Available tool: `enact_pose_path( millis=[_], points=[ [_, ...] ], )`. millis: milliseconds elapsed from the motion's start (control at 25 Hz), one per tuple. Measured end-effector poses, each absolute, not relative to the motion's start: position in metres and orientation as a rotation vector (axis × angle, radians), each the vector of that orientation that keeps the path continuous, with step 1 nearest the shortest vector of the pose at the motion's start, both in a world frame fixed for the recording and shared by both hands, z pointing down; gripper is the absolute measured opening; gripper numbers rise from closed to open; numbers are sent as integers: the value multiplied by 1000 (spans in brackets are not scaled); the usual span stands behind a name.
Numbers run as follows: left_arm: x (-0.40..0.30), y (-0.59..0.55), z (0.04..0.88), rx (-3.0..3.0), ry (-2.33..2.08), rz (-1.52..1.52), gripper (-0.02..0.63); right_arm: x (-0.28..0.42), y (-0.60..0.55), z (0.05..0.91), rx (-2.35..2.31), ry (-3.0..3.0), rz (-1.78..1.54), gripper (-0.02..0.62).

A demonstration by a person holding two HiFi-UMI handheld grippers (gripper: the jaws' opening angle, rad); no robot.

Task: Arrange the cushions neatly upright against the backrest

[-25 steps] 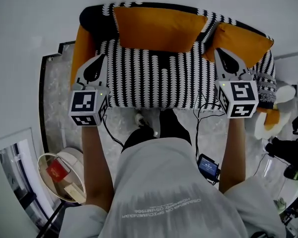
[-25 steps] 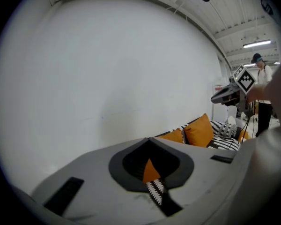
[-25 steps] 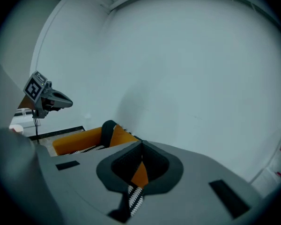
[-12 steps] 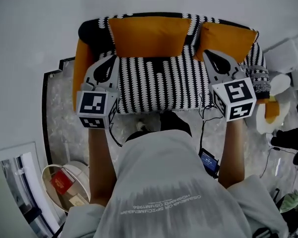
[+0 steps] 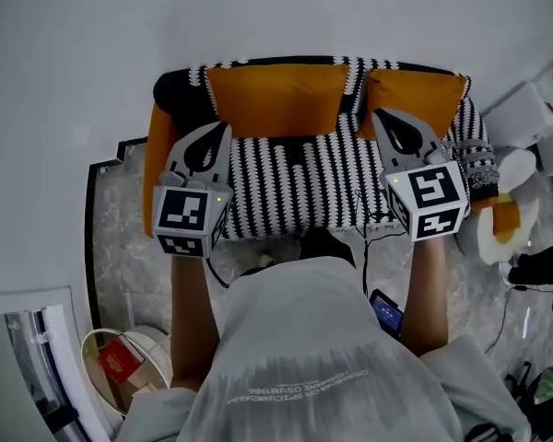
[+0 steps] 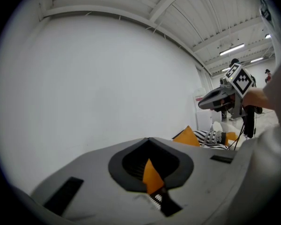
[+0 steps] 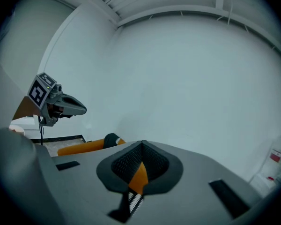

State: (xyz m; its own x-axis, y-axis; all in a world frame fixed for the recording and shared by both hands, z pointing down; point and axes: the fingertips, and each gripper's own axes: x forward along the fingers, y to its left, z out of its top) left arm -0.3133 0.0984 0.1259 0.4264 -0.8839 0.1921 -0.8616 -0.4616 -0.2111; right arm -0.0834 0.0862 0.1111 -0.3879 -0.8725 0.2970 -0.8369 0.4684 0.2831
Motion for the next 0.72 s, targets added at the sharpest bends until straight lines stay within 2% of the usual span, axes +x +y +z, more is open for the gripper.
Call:
enact_pose_path(
  millis=[720],
  points=[
    [-305,84,146,-2644,1583,-482,18,-67,77,135,1443,-2268,-26,3]
  ],
)
